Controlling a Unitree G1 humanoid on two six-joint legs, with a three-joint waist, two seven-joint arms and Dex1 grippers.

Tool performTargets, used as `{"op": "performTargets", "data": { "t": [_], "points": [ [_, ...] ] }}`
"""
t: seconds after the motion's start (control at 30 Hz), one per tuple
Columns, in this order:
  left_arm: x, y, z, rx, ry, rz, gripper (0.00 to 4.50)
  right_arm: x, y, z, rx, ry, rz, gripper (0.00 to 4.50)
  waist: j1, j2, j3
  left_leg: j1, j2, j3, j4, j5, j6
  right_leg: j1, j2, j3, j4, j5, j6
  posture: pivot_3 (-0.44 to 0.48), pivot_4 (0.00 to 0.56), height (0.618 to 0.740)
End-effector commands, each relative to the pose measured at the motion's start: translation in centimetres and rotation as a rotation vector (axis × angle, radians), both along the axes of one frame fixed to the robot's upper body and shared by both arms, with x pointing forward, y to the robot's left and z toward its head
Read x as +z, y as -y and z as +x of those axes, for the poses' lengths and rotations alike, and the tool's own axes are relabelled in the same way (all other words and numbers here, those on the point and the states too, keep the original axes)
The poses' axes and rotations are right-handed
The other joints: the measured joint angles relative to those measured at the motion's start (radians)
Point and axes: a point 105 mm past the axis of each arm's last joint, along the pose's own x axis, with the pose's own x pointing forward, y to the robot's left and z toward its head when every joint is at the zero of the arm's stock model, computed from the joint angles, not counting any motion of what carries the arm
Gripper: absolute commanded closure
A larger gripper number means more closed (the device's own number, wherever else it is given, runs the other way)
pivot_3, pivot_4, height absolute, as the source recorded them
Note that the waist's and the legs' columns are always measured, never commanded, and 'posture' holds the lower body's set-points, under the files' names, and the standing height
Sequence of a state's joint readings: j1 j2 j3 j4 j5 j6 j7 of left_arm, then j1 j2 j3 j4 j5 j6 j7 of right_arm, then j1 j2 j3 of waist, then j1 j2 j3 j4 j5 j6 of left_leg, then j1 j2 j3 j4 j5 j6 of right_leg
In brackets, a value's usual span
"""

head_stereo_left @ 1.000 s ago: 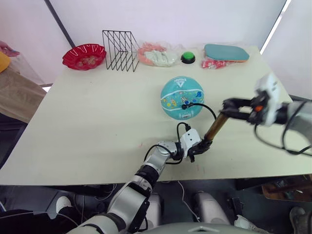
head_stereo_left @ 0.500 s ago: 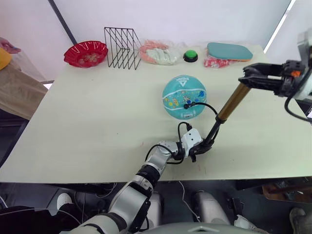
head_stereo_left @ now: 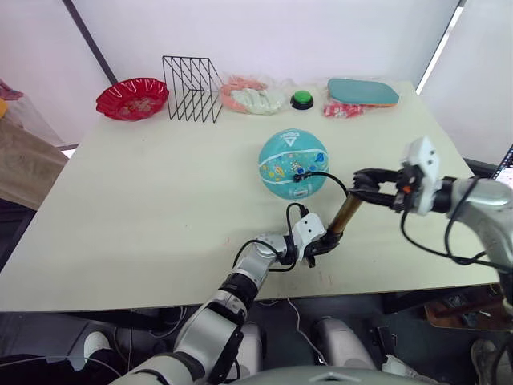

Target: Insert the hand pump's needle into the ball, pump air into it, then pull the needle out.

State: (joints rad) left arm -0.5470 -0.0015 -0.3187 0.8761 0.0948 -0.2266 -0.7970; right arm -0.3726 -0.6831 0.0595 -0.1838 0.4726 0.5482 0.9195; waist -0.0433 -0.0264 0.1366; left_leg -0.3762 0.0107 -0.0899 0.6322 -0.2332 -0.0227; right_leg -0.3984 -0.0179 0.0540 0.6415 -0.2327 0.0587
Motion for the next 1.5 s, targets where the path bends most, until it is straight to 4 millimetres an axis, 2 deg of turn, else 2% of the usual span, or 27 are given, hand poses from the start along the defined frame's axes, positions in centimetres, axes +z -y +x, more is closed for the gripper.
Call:
{"op": "performTargets", "data": {
  "t": [0.03,0.1,0.2,0.3,0.43,0.57,0.83,0.9,1.1,1.37,1.5],
  "points": [
    [-2.3,-0.7,-1.0,0.011,-0.095,0.050,3.43,-6.0,-1.8,-2.1,0.079,-0.197,-0.101,2.86,0.000,0.001,-0.004,0.000,0.000,0.000,0.000,0.000,0.000,0.000,0.000,0.000,0.000,0.000,0.000,0.000,0.150,0.740],
    [-2.3,-0.9,-1.0,0.013,-0.095,0.052,3.43,-4.1,-1.5,-1.7,0.077,-0.152,-0.078,2.86,0.000,-0.001,-0.005,0.006,0.001,0.000,-0.001,0.000,0.000,0.005,0.000,0.000,0.000,0.000,-0.001,0.000,0.150,0.740],
    [-2.5,-1.0,-1.0,0.017,-0.098,0.056,3.43,-2.2,-0.4,-1.3,0.066,-0.102,-0.085,2.86,0.002,0.001,-0.003,0.006,0.001,0.000,-0.001,0.000,0.000,0.004,0.000,0.000,0.000,0.000,-0.001,0.000,0.150,0.740],
    [-2.6,-1.0,-1.0,0.017,-0.100,0.057,3.43,2.7,1.2,-1.1,0.047,-0.011,-0.056,2.86,0.008,0.007,0.002,0.003,0.000,-0.001,-0.001,0.000,0.000,0.003,-0.001,-0.001,-0.001,0.000,-0.001,0.000,0.150,0.740],
    [-2.6,-1.0,-1.0,0.014,-0.102,0.058,3.43,6.6,1.9,-1.6,0.050,0.040,-0.017,2.86,0.017,0.012,0.007,-0.007,-0.004,-0.001,0.000,0.000,0.000,-0.006,-0.003,0.000,-0.001,0.002,0.003,0.000,0.150,0.740],
    [-2.6,-0.7,-1.2,-0.001,-0.100,0.061,3.43,12.8,2.9,-2.3,0.049,0.110,0.066,2.86,0.029,0.016,0.017,-0.011,-0.006,0.000,0.000,0.000,0.000,-0.008,-0.006,0.001,-0.001,0.002,0.004,0.000,0.150,0.740],
    [-2.4,-0.4,-1.3,-0.016,-0.095,0.056,3.43,17.5,4.5,-2.3,-0.015,0.159,0.072,2.86,0.030,0.017,0.021,-0.017,-0.006,0.000,0.002,0.000,0.000,-0.013,-0.006,0.000,-0.001,0.003,0.004,0.000,0.150,0.740],
    [-2.4,-0.4,-1.2,-0.013,-0.096,0.055,3.43,17.2,4.7,-2.0,-0.030,0.143,0.059,2.86,0.030,0.017,0.021,-0.018,-0.006,0.000,0.003,0.000,0.000,-0.015,-0.007,0.000,-0.001,0.003,0.004,0.000,0.150,0.740],
    [-2.4,-0.6,-1.2,-0.007,-0.094,0.053,3.43,13.0,4.4,-1.2,-0.041,0.062,0.034,2.86,0.029,0.016,0.020,-0.018,-0.006,0.000,0.003,0.000,0.000,-0.014,-0.007,-0.001,-0.001,0.003,0.005,0.000,0.150,0.740],
    [-2.5,-0.7,-1.4,-0.001,-0.097,0.049,3.43,7.1,2.9,-0.3,-0.040,-0.032,0.083,2.86,0.019,0.016,0.017,-0.011,-0.003,0.000,0.003,0.000,0.000,-0.010,-0.003,0.000,0.001,0.003,0.005,0.000,0.150,0.740],
    [-2.5,-0.6,-1.5,0.000,-0.095,0.048,3.43,2.2,1.3,0.1,-0.056,-0.124,0.131,2.86,0.008,0.011,0.014,-0.006,-0.002,0.000,0.001,0.000,0.000,-0.005,-0.002,0.000,0.001,0.001,0.002,0.000,0.150,0.740]
  ]
}}
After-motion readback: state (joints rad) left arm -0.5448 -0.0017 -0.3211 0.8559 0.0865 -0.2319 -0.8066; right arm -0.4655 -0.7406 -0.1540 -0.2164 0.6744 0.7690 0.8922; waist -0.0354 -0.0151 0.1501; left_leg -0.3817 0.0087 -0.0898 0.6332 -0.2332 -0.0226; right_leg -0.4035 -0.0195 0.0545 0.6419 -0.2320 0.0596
